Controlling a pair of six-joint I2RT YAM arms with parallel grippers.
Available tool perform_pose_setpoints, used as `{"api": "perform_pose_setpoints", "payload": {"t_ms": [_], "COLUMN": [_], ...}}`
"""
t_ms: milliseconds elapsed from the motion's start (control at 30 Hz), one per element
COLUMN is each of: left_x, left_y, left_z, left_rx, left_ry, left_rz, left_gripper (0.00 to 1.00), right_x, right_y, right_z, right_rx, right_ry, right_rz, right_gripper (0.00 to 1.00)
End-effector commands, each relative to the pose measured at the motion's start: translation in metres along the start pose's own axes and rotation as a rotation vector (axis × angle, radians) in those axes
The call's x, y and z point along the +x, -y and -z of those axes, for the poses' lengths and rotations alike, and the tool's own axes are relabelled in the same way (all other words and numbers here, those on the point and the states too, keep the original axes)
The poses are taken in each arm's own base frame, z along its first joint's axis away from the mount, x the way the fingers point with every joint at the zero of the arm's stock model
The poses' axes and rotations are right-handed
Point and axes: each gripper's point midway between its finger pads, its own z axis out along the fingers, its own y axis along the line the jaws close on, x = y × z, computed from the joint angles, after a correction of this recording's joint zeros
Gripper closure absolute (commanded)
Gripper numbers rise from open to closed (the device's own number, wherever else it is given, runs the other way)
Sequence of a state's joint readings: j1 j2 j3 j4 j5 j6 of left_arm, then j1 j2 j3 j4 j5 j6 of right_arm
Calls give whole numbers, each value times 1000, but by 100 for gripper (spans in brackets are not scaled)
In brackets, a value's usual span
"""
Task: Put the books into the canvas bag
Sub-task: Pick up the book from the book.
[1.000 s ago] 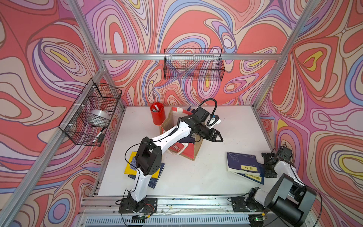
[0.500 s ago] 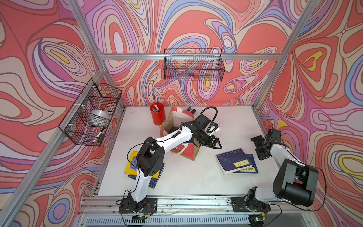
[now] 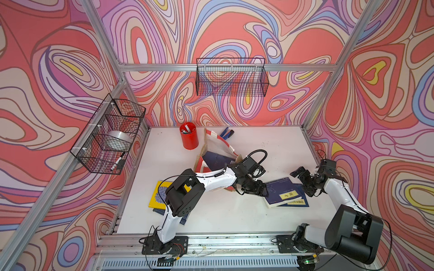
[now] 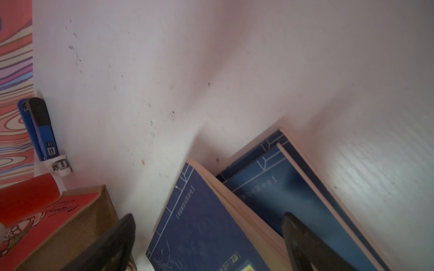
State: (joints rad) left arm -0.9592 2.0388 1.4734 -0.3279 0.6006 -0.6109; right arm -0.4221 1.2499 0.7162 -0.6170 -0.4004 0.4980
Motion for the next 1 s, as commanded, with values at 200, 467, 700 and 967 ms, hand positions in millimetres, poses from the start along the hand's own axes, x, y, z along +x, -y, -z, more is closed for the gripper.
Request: {"api": "perform_pose_setpoints", "payload": {"t_ms": [200, 467, 700, 967], "left_x": [-24, -3, -12, -28], "left_y": [30, 17, -11, -9], "left_z": [32, 5, -5, -23], "left_rx": [-237, -285, -230, -38], "left_ry": [122, 75, 130, 226], "left_rz": [-123, -3, 126, 159], "left_gripper": [29, 28, 28, 28], "right_x": [31, 30, 33, 39], "right_y": [-5, 0, -2, -4], "right_z": [-4, -8, -9, -12], "right_rx": [-75, -57, -64, -59], "right_ry": [-67, -71, -81, -100], "right_rz": [23, 11, 19, 30], "right_gripper": [2, 2, 2, 2]}}
